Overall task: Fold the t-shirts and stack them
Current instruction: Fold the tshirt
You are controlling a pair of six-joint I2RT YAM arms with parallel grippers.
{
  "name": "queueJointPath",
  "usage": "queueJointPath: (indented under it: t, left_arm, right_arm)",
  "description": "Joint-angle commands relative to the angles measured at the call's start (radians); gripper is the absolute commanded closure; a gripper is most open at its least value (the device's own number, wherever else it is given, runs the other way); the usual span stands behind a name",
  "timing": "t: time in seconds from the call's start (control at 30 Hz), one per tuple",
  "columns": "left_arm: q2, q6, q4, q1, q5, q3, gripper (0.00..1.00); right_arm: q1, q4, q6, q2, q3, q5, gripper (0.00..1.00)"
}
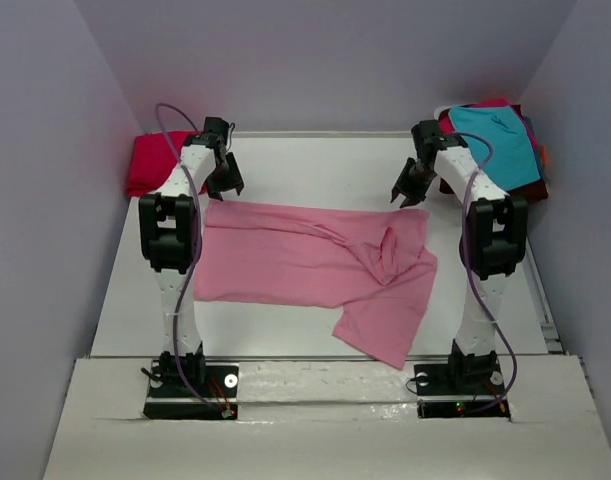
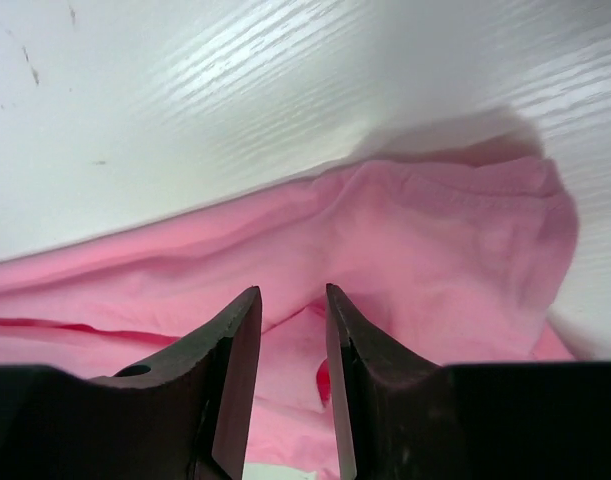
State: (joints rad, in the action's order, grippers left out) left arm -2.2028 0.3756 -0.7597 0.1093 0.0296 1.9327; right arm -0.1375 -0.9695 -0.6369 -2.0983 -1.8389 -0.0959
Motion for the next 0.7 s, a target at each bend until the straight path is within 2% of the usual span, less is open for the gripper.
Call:
queueJointPath:
  t: [0.0,0.27,0.47,0.67]
  left_arm:
    - [-0.015,-0.009,-0.049,-0.008,0.001,0.034,0.41]
    - [-0.009,-0.014,-0.043,-0.017,-0.007,-0.001,0.41]
    - [-0.029,-0.015,-0.036,-0.026,-0.002,-0.026,0.41]
    - [-0.034,-0.009,-0.032,-0.036,-0.011,-0.047,0.41]
  right_arm:
    - [0.012,-0.043,-0.012,0.012,-0.018,0.03,0.64]
    - [0.021,0.015,-0.029,0.093,0.174,0.065,0.73]
    - [0.03,0.032,-0.033,0.066,0.217,0.067,0.89]
    - [0.03,0.02,-0.033,0.029,0.184,0.082,0.93]
